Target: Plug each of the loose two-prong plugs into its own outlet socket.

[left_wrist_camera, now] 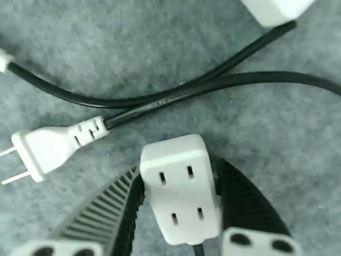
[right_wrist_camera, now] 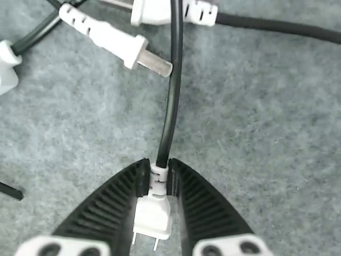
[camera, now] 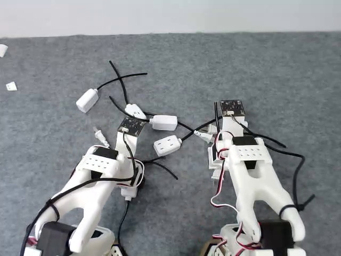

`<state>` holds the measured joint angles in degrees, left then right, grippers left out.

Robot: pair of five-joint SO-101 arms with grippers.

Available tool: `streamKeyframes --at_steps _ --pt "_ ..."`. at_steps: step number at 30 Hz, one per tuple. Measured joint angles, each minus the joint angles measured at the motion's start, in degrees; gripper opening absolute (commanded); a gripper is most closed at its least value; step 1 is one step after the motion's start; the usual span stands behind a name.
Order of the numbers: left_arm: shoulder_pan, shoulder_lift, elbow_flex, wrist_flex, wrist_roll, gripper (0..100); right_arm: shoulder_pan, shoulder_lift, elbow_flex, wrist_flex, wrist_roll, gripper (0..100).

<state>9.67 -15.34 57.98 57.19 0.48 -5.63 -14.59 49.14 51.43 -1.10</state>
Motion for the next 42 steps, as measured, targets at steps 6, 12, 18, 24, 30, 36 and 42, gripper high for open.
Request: streamKeyframes --at_steps 6,12,18,24,30,36,42 --pt "0.18 0.00 0.44 0.09 -0.09 17 0.00 0.00 0.00 -0.53 0.00 0.8" --pt "9.32 -0.62 0.79 1.14 5.80 2 0.09 0.00 0.00 -1.41 0.00 0.8" --pt "17.23 -0.35 0.00 0.53 18.73 2 2.11 0.00 0.00 -1.49 0.00 0.8" --pt "16.26 10.46 -10.46 0.26 28.48 2 2.20 0.00 0.00 -2.46 0.00 0.8" --pt "16.18 25.93 -27.69 8.88 34.37 2 2.11 0.00 0.00 -2.55 0.00 0.8" --pt "15.12 31.47 -34.90 10.81 36.57 5 2.20 0.00 0.00 -2.55 0.00 0.8" --pt "14.42 31.30 -35.34 11.25 34.20 23 2.20 0.00 0.00 -3.08 0.00 0.8"
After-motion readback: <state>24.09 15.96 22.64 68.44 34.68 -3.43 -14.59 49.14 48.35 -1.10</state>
